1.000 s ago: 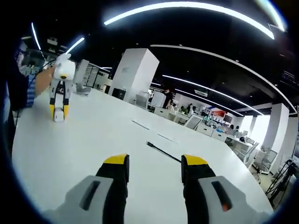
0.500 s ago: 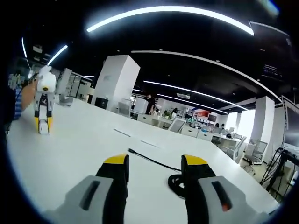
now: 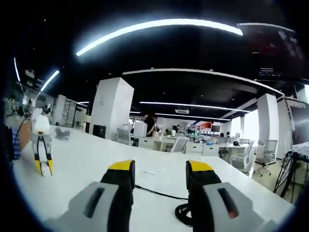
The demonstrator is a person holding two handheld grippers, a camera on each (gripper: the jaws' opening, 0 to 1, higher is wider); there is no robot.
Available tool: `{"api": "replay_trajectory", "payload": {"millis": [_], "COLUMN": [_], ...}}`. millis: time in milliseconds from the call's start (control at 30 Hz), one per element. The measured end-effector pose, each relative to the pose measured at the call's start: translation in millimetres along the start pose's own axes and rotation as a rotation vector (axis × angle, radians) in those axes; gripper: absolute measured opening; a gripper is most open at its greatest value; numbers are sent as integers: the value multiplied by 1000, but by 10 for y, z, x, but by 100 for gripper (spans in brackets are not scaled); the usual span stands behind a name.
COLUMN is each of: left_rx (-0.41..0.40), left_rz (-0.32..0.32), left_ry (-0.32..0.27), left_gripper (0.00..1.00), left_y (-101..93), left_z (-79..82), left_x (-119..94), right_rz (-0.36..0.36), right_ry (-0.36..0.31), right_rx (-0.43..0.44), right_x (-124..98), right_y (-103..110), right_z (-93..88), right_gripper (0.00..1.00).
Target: Plug the desk Type‑C cable into the charger adapter.
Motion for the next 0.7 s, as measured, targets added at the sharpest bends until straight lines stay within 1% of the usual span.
{"api": "replay_trajectory", "payload": {"millis": [133, 233, 333, 400, 433, 467, 500, 633, 700], "left_rx": [-19, -28, -32, -37, -39, -42, -43, -46, -50], "left_rz": [-14, -16, -18, -21, -23, -25, -25, -24, -25], "left_ry": [-14, -16, -18, -22, -24, -28, -29, -30, -31], "left_gripper": [28, 28, 28, 28, 28, 28, 28, 28, 28], "left_y": [-6, -12, -14, -14, -13, -14, -15, -14, -13], "left_z": [-6, -7, -7, -8, -8, -8, -7, -7, -6], "left_x": [5, 9, 9, 10, 10, 12, 12, 12, 13], "right_rz": [21, 47, 76, 82, 85, 88, 89, 125, 143], "right_ry": [-11, -4, 5, 10, 18, 29, 30, 39, 53], "right_rx": [-53, -95, -112, -127, -141, -144, -143, -179, -210], "right_x": [148, 285, 414, 458, 517, 579, 588, 752, 841], "right_y": [34, 91, 130, 136, 135, 133, 141, 227, 264], "right_z": [187, 269, 318, 330, 345, 366, 370, 470, 490], "right_gripper": [43, 43, 43, 43, 43, 43, 42, 42, 42]}}
Point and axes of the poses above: the point that each gripper's makers call its tool centre point, and the gripper's own axes: x roughly forward along the fingers, y roughly to its left, z roughly out of its top, the point moved 2 cm from there along -x, roughly backward along the fingers, and after that the axes turned 6 degrees about -x, right-handed, at the moved point
